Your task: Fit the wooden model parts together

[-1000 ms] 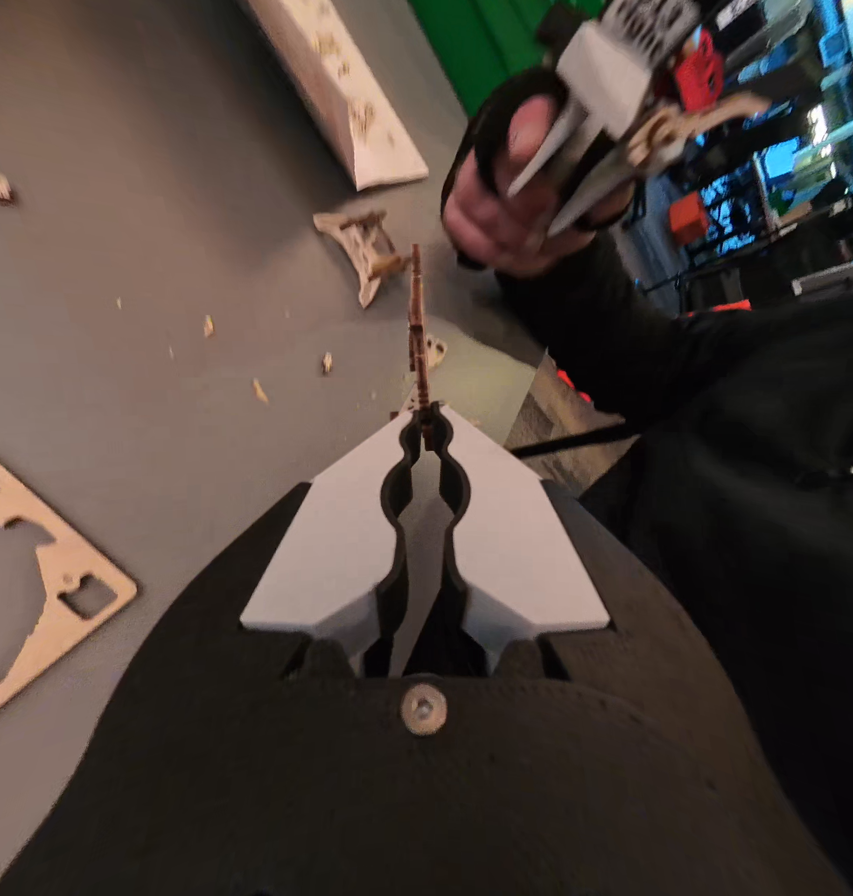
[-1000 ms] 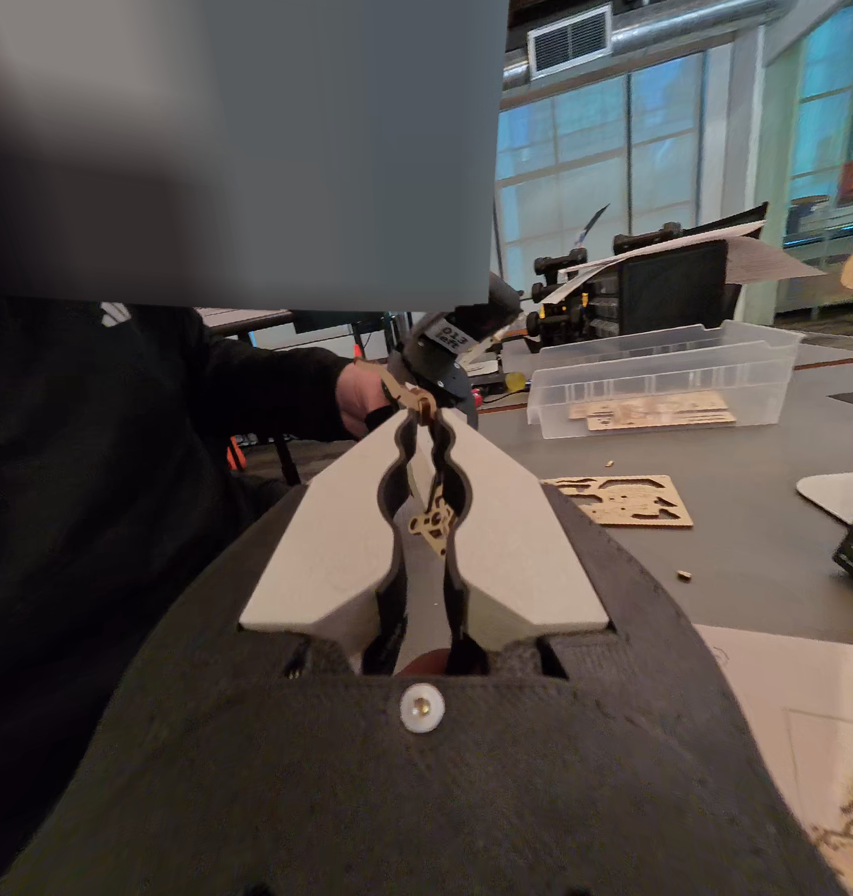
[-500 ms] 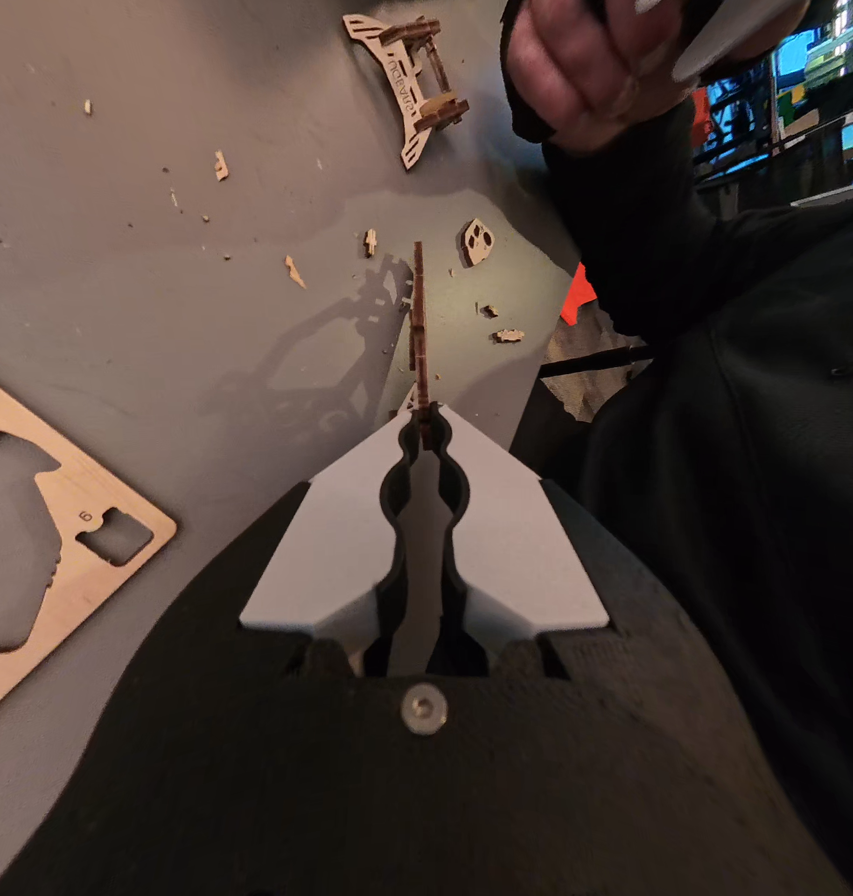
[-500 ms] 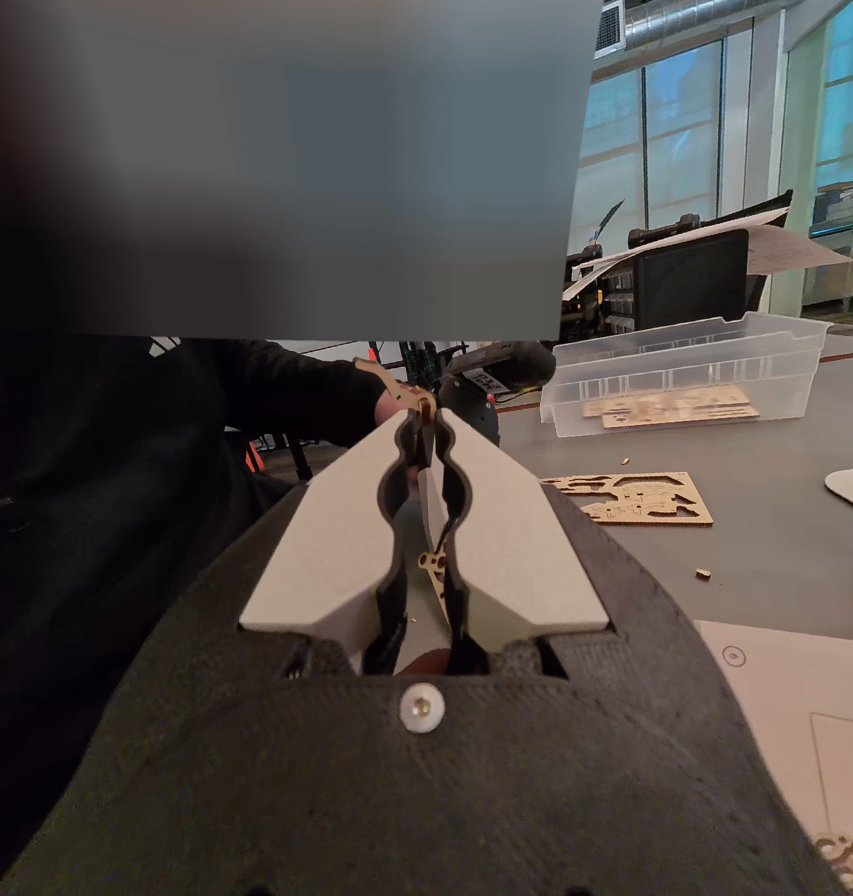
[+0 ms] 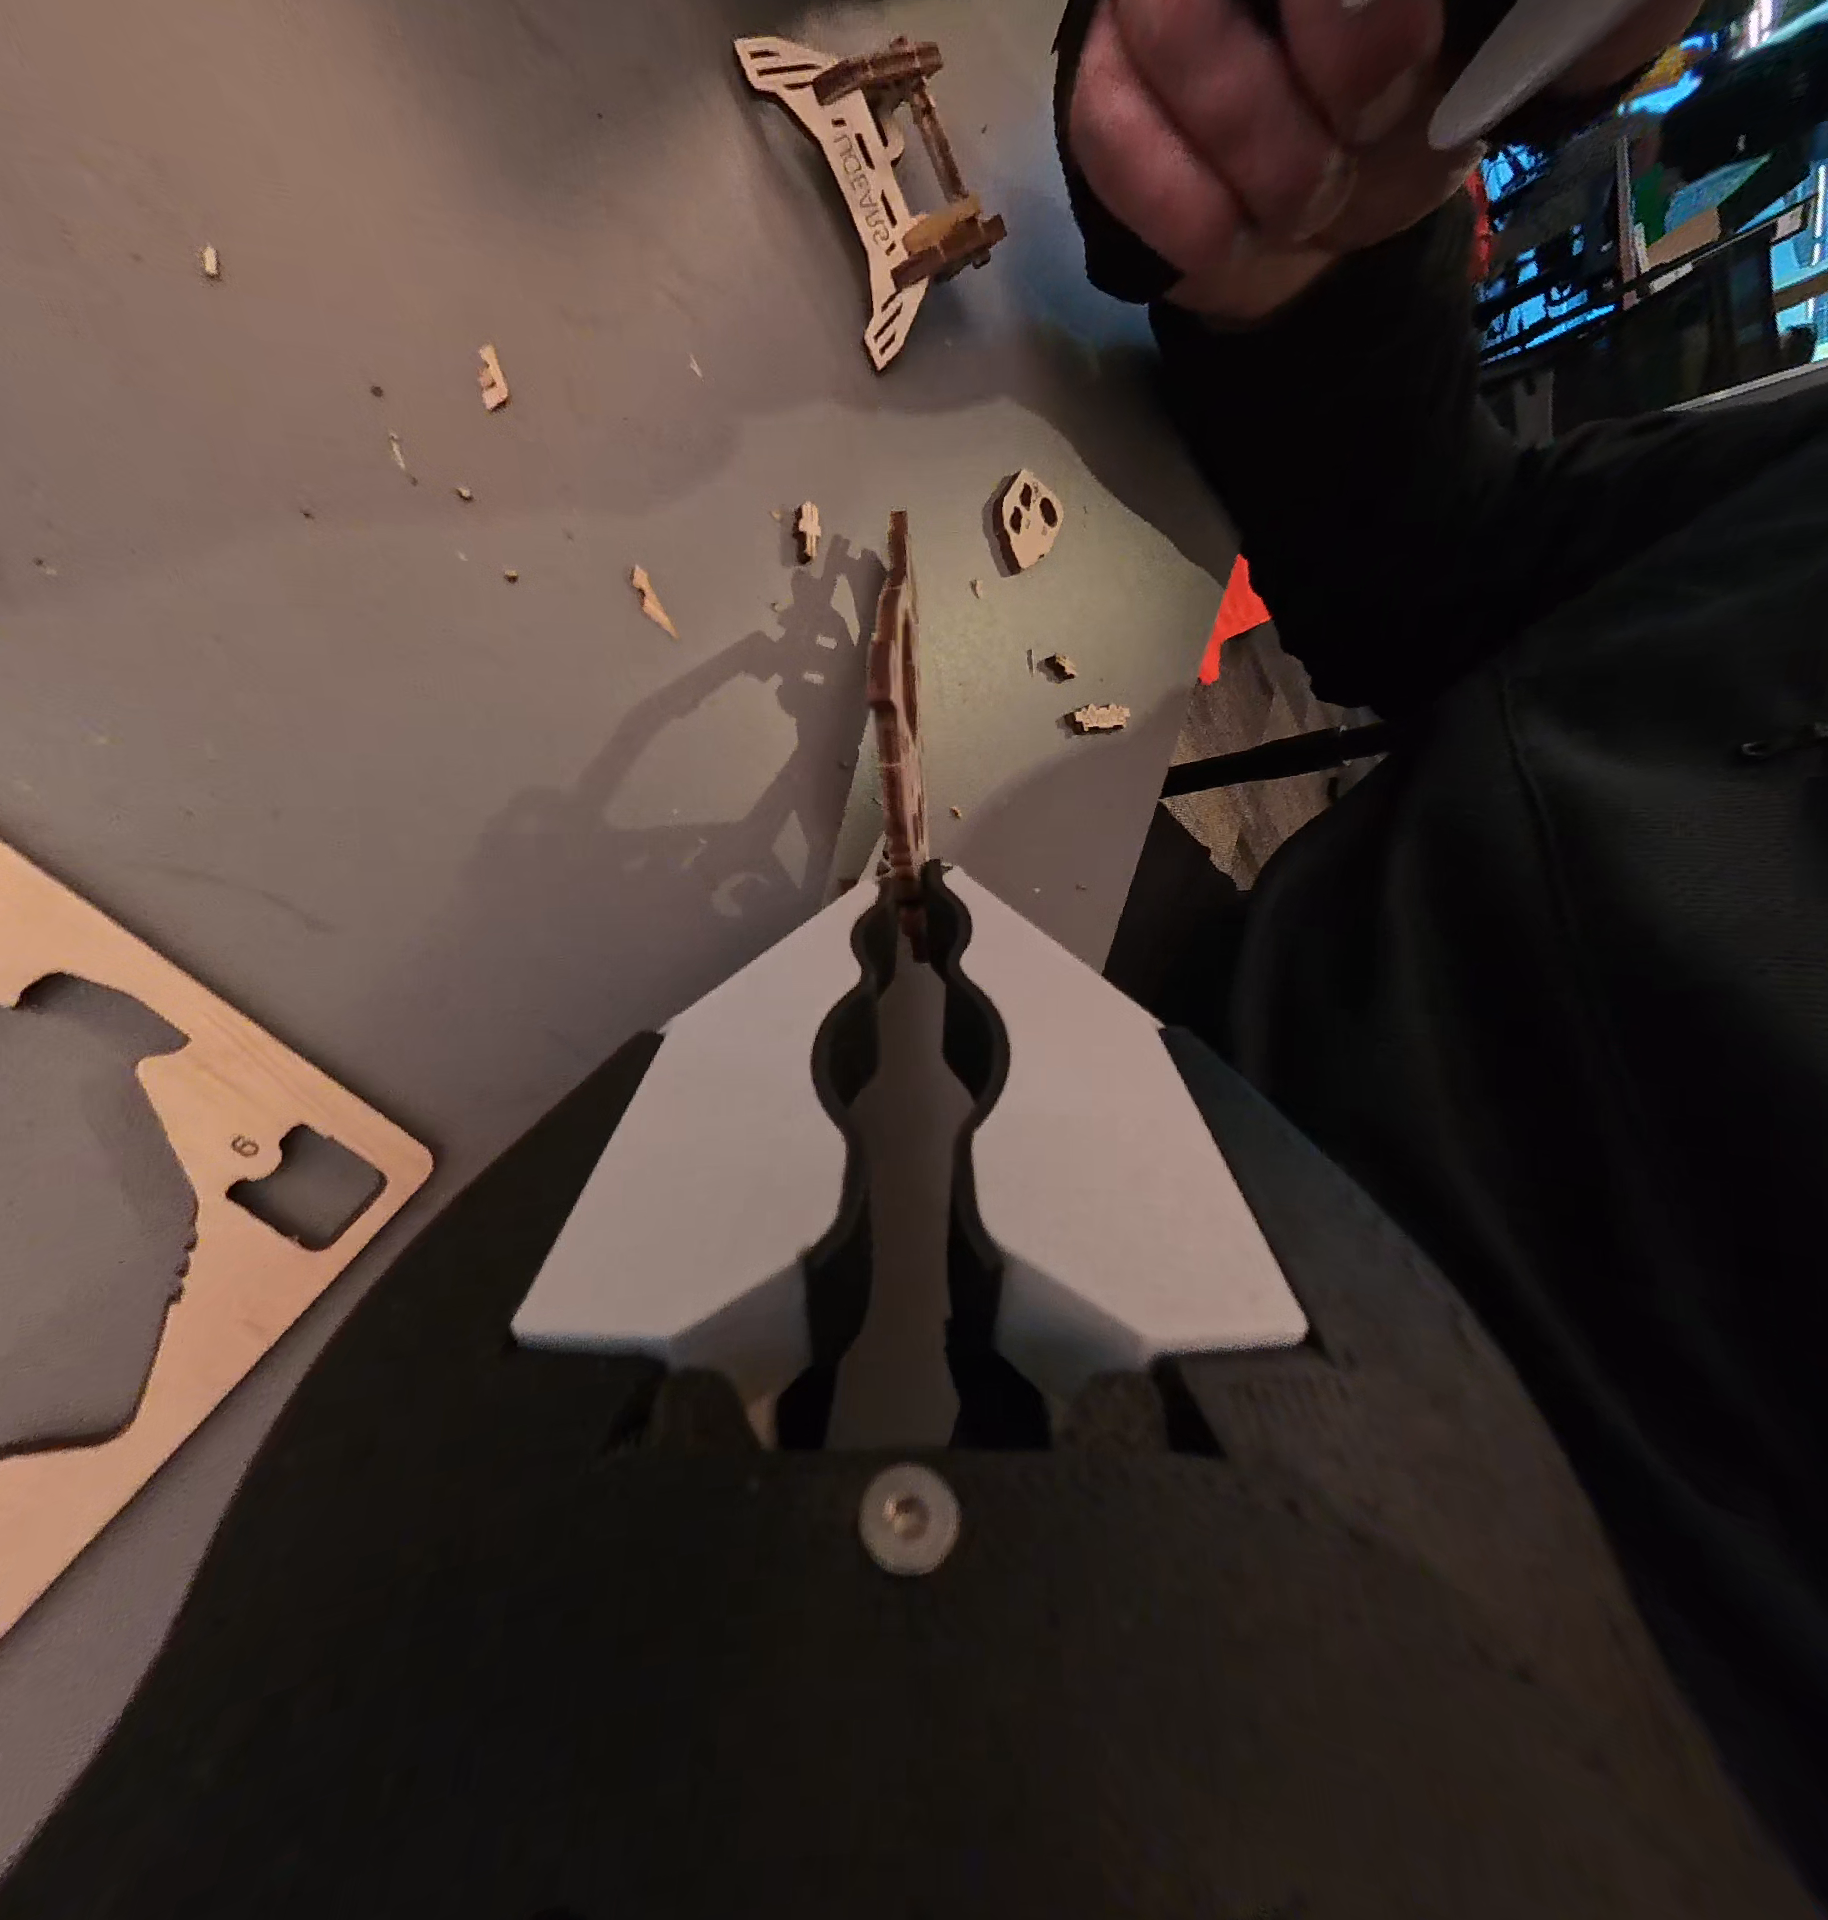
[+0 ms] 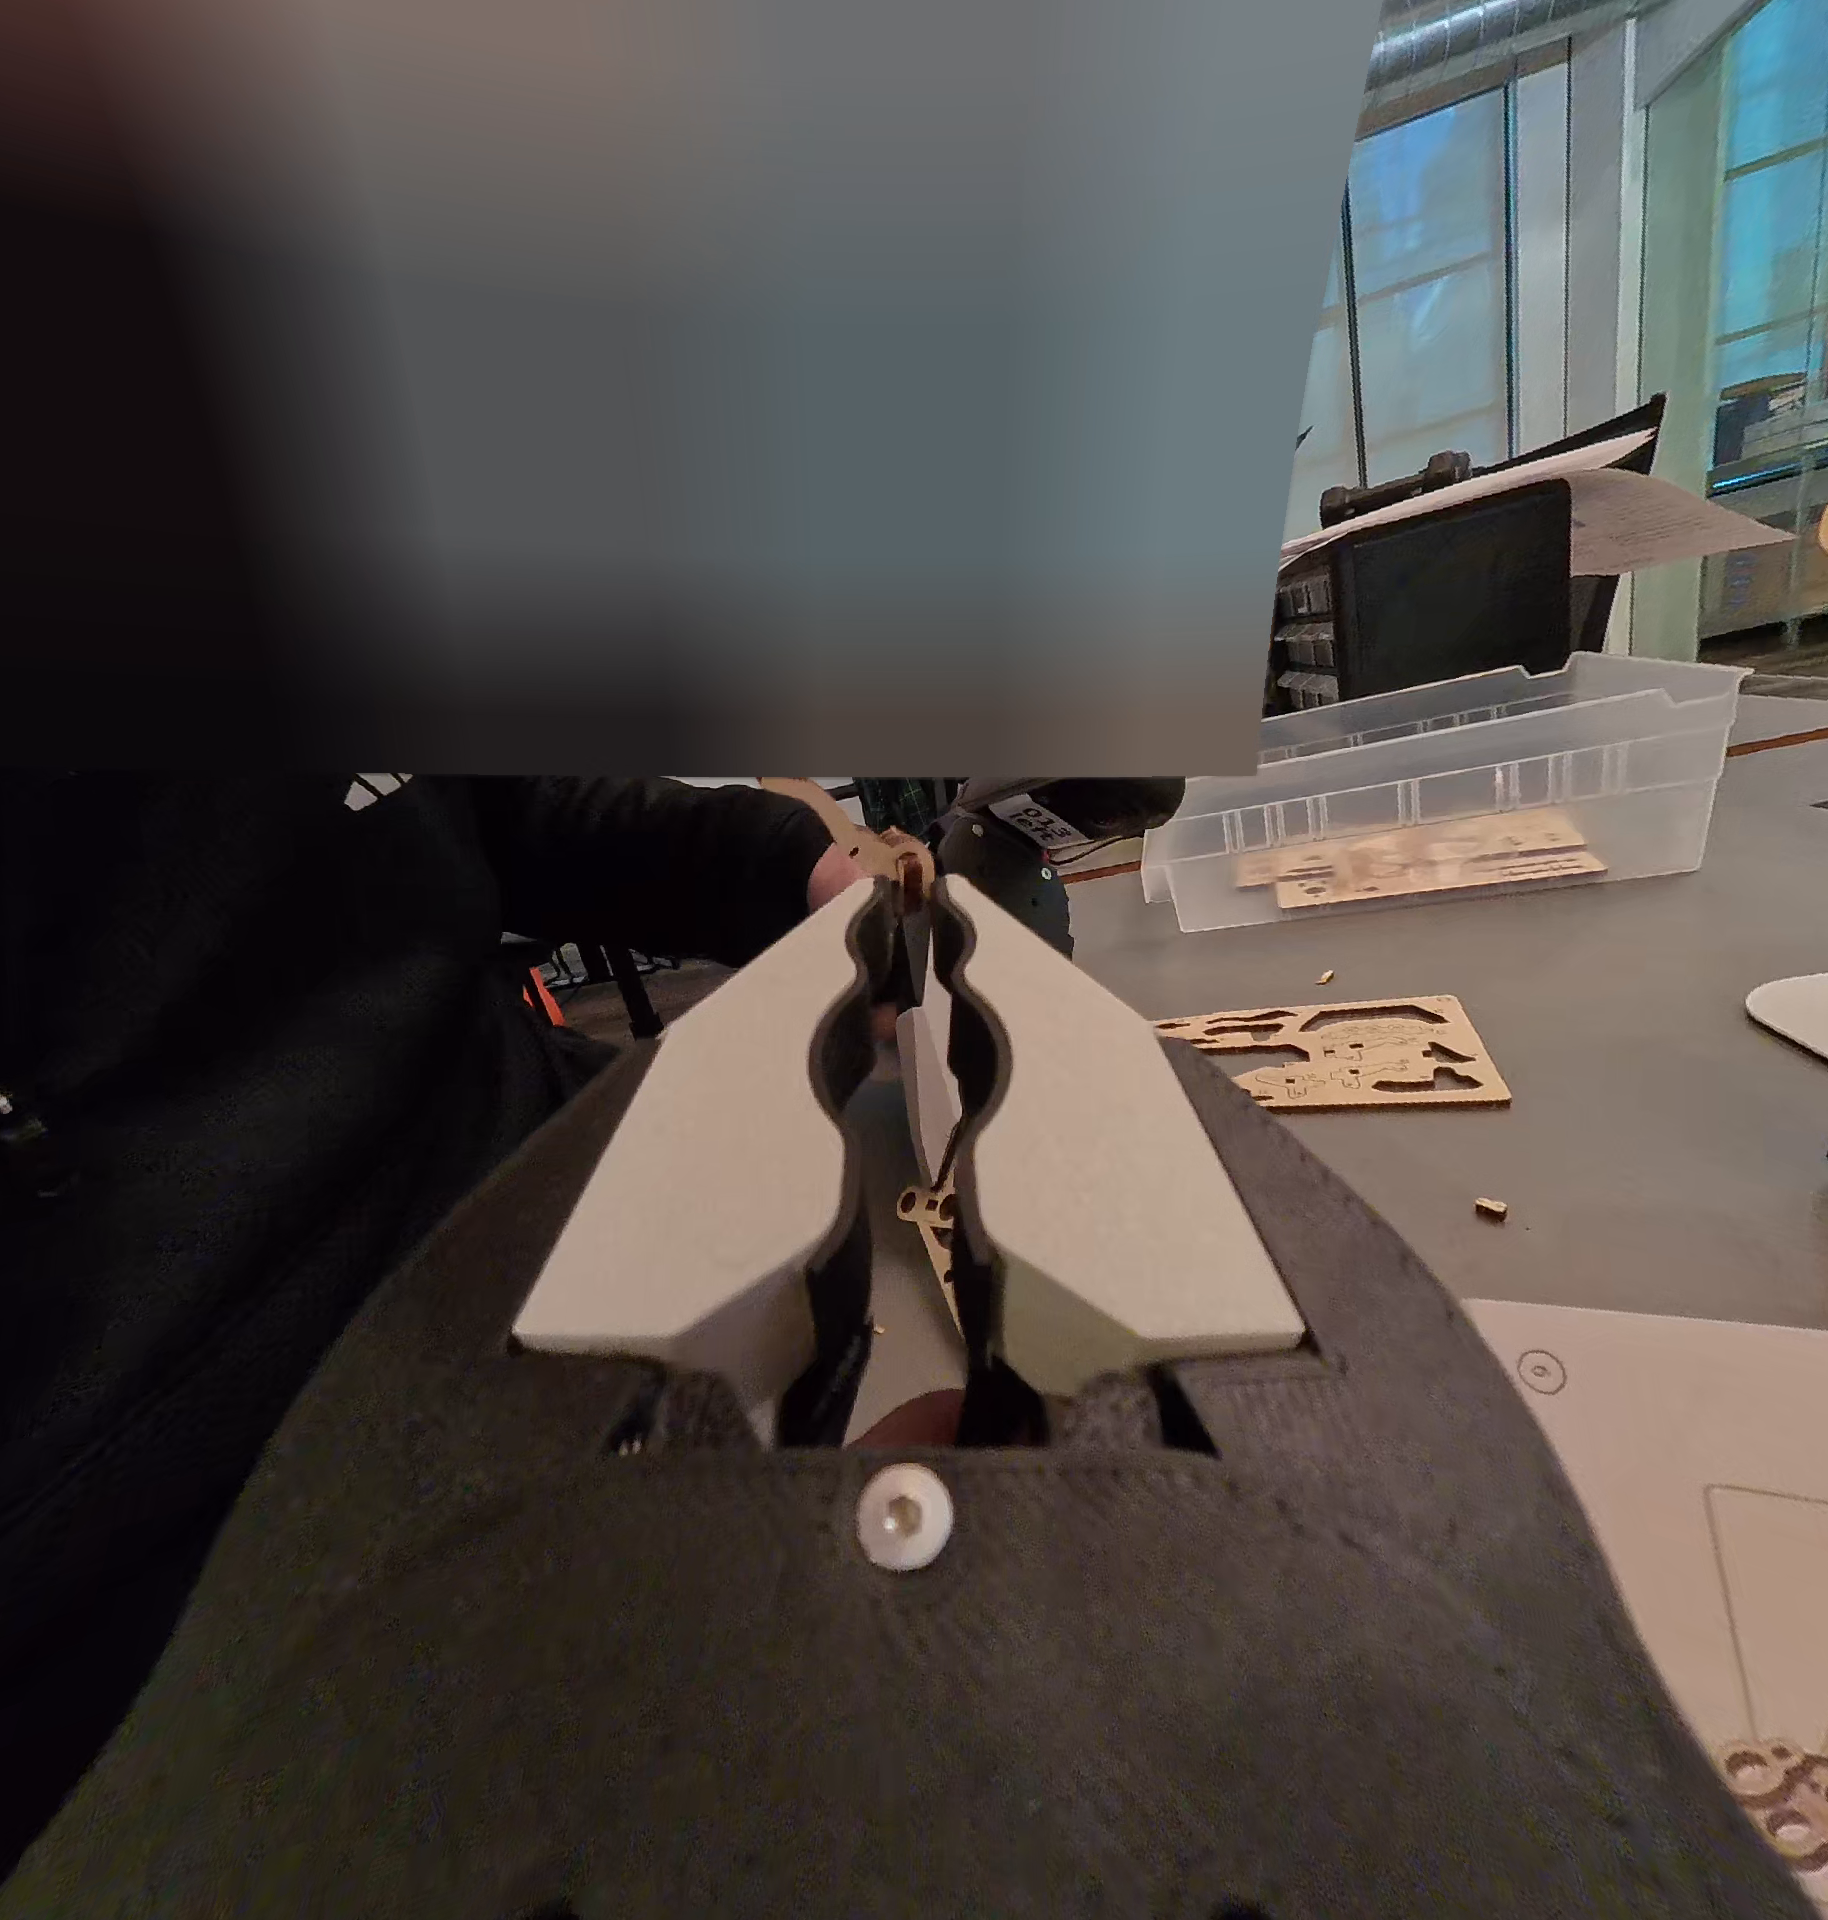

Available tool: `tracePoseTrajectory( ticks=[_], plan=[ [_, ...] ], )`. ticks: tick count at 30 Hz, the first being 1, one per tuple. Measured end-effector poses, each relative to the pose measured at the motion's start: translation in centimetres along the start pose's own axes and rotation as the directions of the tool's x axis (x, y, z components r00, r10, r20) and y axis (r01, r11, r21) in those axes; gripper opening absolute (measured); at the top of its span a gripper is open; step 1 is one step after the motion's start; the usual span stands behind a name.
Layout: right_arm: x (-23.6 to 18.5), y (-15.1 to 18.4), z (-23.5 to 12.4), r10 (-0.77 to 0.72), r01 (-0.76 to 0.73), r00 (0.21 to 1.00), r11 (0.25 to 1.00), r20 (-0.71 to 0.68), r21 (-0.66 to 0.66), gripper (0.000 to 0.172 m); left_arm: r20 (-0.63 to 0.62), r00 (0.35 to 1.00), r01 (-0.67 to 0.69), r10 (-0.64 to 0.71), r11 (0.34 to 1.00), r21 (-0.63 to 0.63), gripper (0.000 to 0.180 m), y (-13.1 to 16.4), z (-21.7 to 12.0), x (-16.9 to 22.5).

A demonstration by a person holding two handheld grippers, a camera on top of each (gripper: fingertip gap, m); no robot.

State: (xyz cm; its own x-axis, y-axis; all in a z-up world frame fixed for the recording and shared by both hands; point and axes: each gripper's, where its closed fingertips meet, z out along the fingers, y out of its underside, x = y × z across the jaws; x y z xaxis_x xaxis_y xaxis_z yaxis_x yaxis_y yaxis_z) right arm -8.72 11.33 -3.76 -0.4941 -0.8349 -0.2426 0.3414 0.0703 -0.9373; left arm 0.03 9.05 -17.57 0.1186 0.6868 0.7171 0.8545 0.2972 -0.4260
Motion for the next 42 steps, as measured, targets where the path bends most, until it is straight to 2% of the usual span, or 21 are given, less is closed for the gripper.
tracePoseTrajectory(
  ticks=[13,42],
  plan=[
    [0.0,-0.2,-0.1,-0.003,0.003,1.0,1.0,-0.002,0.008,0.004,0.121,0.99,-0.068,0.068,0.998,-0.002,0.02,0.2,0.0,-0.8],
    [0.3,0.2,0.1,-0.01,0.009,1.0,1.0,-0.019,-0.011,0.004,0.302,0.933,-0.204,0.198,0.979,-0.01,0.036,-0.1,-0.9,-1.8]
  ],
)
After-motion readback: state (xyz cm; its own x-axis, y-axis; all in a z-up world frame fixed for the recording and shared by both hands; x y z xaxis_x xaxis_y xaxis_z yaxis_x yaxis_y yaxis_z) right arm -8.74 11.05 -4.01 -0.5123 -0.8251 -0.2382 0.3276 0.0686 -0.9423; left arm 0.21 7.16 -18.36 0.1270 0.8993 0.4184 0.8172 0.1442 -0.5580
